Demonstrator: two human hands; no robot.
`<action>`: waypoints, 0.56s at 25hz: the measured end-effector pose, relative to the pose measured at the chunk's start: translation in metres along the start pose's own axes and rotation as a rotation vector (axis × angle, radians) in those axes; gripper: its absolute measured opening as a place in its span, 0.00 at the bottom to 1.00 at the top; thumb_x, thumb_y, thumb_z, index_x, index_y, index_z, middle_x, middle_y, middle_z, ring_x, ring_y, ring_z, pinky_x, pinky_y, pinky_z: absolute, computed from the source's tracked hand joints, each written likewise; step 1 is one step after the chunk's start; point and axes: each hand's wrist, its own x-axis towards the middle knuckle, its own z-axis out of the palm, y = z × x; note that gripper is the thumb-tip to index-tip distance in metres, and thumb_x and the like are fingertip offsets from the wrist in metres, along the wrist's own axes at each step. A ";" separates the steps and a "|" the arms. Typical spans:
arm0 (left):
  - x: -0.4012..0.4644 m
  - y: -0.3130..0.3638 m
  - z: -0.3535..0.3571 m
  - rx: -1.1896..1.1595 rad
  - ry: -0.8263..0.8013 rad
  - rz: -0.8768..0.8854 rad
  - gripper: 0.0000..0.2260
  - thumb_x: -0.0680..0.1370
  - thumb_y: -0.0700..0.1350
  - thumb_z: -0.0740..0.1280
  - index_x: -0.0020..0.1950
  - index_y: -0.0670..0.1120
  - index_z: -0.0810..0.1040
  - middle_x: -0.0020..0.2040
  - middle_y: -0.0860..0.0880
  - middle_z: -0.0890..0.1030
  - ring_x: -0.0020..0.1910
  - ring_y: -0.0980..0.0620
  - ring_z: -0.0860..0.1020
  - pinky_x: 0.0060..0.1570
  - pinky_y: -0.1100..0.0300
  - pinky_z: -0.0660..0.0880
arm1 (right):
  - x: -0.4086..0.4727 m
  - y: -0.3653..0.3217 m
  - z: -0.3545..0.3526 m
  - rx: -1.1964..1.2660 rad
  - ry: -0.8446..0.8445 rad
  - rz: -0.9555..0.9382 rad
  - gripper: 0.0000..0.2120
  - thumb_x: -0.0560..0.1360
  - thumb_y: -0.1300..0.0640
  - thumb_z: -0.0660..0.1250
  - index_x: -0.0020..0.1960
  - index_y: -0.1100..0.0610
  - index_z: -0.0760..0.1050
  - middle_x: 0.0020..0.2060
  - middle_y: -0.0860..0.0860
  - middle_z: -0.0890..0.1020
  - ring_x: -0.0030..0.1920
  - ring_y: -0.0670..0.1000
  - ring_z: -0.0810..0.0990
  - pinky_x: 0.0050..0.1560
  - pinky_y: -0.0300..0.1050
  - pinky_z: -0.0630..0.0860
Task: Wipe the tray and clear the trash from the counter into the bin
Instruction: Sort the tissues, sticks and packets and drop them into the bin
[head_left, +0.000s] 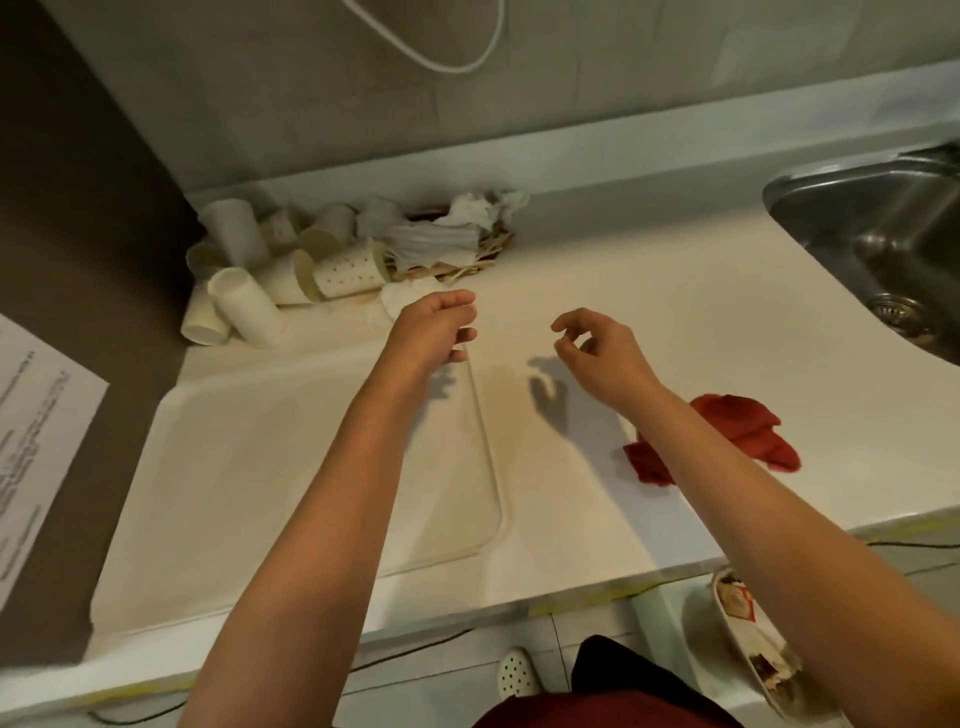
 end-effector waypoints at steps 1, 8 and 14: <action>0.008 0.002 -0.007 -0.013 0.016 -0.005 0.07 0.78 0.40 0.63 0.53 0.48 0.76 0.42 0.53 0.77 0.39 0.56 0.77 0.35 0.64 0.72 | 0.008 -0.002 0.004 -0.014 -0.014 -0.002 0.07 0.76 0.59 0.62 0.52 0.52 0.75 0.45 0.49 0.75 0.29 0.46 0.71 0.37 0.40 0.69; 0.079 0.010 -0.027 0.130 0.181 0.062 0.08 0.76 0.41 0.65 0.54 0.48 0.78 0.50 0.49 0.79 0.46 0.53 0.77 0.45 0.60 0.74 | 0.079 -0.002 0.018 -0.106 -0.084 0.022 0.08 0.77 0.59 0.62 0.55 0.53 0.75 0.51 0.52 0.76 0.41 0.52 0.76 0.42 0.45 0.73; 0.159 0.026 -0.032 0.795 0.166 0.215 0.19 0.74 0.41 0.65 0.65 0.42 0.74 0.63 0.41 0.76 0.60 0.43 0.75 0.57 0.59 0.72 | 0.165 -0.014 0.025 -0.319 -0.131 -0.098 0.16 0.76 0.59 0.63 0.63 0.57 0.72 0.60 0.58 0.74 0.55 0.57 0.75 0.56 0.49 0.72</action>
